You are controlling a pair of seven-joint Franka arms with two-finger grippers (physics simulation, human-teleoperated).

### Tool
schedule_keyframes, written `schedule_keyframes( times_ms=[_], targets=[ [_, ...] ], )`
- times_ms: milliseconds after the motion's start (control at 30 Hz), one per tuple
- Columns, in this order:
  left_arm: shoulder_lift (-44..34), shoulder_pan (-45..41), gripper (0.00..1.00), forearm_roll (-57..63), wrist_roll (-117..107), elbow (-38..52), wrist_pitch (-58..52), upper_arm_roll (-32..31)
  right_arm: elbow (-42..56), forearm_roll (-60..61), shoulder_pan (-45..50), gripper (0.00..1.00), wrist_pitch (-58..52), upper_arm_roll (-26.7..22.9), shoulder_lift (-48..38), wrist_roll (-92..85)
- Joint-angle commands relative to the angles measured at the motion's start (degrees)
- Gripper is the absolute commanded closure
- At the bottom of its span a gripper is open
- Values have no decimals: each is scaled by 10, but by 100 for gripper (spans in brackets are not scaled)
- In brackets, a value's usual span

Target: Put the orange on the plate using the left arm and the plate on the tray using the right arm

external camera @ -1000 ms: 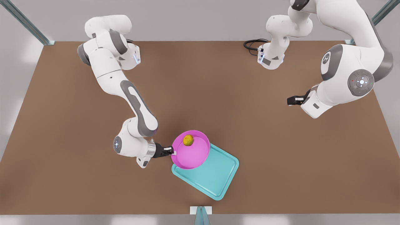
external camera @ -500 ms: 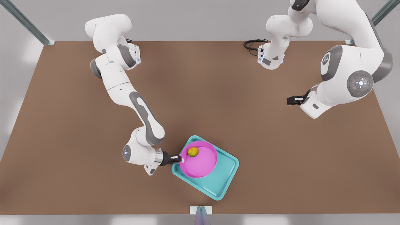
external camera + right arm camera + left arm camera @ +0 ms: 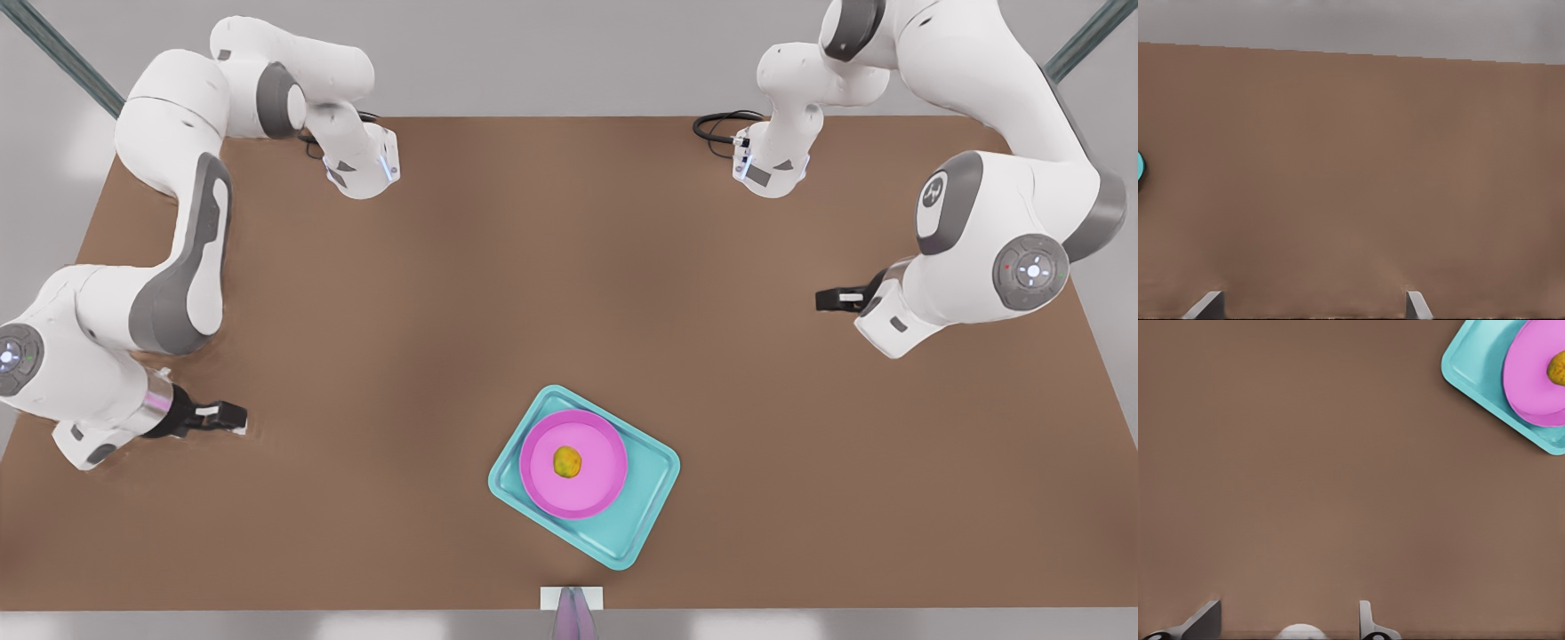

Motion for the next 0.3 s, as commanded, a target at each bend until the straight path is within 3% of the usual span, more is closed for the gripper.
schedule_keyframes(
  times_ms=[0,100,267],
  targets=[
    [0,0,0,-2,2,1,-30,-1,-52,-94,-8,0,-178,4,-105,-91],
    [0,0,0,-1,3,1,-32,0,-198,-111,-64,0,-142,67,-242,-72],
    [-2,0,0,-1,6,3,-66,5,-241,-121,-64,0,-127,69,-268,-71]
  ],
)
